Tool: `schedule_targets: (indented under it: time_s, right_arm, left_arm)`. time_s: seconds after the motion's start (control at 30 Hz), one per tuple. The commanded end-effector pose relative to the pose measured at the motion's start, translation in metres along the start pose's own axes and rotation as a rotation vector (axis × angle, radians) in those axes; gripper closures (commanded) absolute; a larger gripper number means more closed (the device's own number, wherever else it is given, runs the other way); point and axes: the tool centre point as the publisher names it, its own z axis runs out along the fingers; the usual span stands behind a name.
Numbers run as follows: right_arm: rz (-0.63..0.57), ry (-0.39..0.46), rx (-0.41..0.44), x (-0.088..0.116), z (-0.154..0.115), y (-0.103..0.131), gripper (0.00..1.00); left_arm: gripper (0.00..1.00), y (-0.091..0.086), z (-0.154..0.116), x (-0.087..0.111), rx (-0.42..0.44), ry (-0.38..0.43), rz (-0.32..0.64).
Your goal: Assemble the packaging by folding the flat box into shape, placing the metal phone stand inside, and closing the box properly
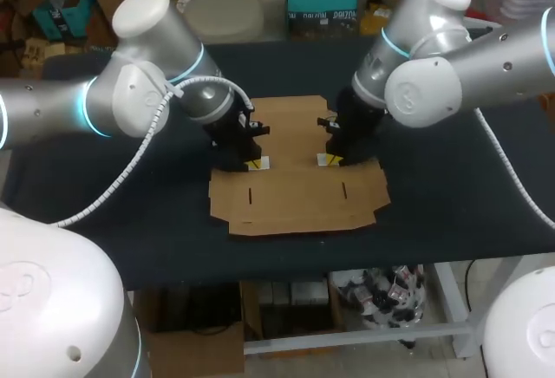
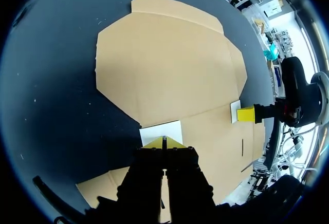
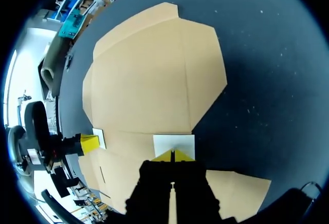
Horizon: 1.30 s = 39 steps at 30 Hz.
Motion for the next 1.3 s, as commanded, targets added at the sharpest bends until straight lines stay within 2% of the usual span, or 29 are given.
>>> schedule_targets:
  time_s: [0.03,0.33,0.6,0.77,0.83,1.03,1.3]
  right_arm:
    - [0.002,0.003,-0.003,-0.004,0.000,0.002,1.00]
    - [-0.002,0.053,-0.042,-0.012,-0.034,0.006,1.00]
    - [0.005,0.149,-0.038,-0.039,-0.048,0.009,1.00]
    - [0.031,0.166,-0.031,-0.057,-0.048,0.014,1.00]
    - [0.022,0.198,-0.020,-0.062,-0.049,0.014,1.00]
    - [0.012,0.202,-0.037,-0.066,-0.076,0.013,1.00]
    - [0.007,0.171,-0.082,-0.059,-0.124,0.000,1.00]
  left_arm:
    - [1.00,0.004,0.006,-0.003,0.010,-0.009,0.000]
    - [1.00,0.003,-0.023,-0.001,0.051,-0.007,-0.004]
    - [1.00,0.004,-0.041,-0.005,0.086,-0.009,-0.018]
    - [1.00,0.006,-0.051,-0.005,0.096,-0.009,-0.028]
    - [1.00,0.008,-0.056,-0.005,0.104,-0.009,-0.030]
    - [1.00,0.017,-0.073,-0.001,0.129,-0.020,-0.049]
    - [1.00,0.043,-0.096,0.010,0.152,-0.034,-0.061]
